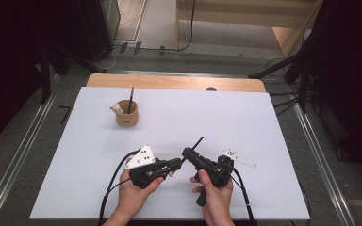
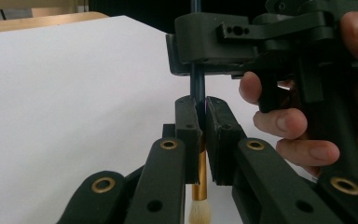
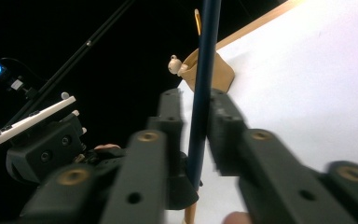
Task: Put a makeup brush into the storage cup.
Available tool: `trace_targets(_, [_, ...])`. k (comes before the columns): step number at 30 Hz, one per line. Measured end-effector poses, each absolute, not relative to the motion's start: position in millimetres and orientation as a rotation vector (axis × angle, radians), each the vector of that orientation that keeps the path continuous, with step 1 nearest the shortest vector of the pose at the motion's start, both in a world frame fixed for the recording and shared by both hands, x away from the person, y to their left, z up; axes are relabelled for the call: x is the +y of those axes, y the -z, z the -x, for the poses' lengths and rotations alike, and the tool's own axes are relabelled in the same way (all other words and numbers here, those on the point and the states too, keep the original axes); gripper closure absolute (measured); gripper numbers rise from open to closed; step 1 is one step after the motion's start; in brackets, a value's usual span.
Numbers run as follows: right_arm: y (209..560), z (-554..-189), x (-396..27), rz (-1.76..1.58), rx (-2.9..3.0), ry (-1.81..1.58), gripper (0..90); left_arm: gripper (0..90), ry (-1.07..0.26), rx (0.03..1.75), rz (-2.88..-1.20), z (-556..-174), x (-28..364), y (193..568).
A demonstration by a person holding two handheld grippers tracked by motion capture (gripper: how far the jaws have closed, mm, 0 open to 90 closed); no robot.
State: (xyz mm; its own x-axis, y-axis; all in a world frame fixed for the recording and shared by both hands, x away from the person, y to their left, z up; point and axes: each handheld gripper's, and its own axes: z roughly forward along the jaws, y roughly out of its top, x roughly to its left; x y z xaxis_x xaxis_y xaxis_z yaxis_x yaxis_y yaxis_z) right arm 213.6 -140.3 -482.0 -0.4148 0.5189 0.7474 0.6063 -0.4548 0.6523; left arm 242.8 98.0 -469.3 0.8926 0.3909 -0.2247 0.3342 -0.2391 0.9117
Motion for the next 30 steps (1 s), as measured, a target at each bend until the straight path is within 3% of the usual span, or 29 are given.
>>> trace_targets(8, [482,-214,-141,1.646,-1.654,2.036,85.1,84.8,-0.036,0.542,-1.836,-244,98,472])
trace_targets(12, [479,-213,-143,1.645,-1.701,2.062,85.1,74.6,-0.021,0.535,-1.812,-246,104,472])
trace_targets(19, [474,-216,-156,1.703,-1.779,2.074,85.1,68.5,-0.039,0.562,-1.805,-254,119,470])
trace_targets(30, [458,-212,-161,1.798,-1.999,2.102,85.1,67.5,-0.09,0.598,-1.778,-259,139,460])
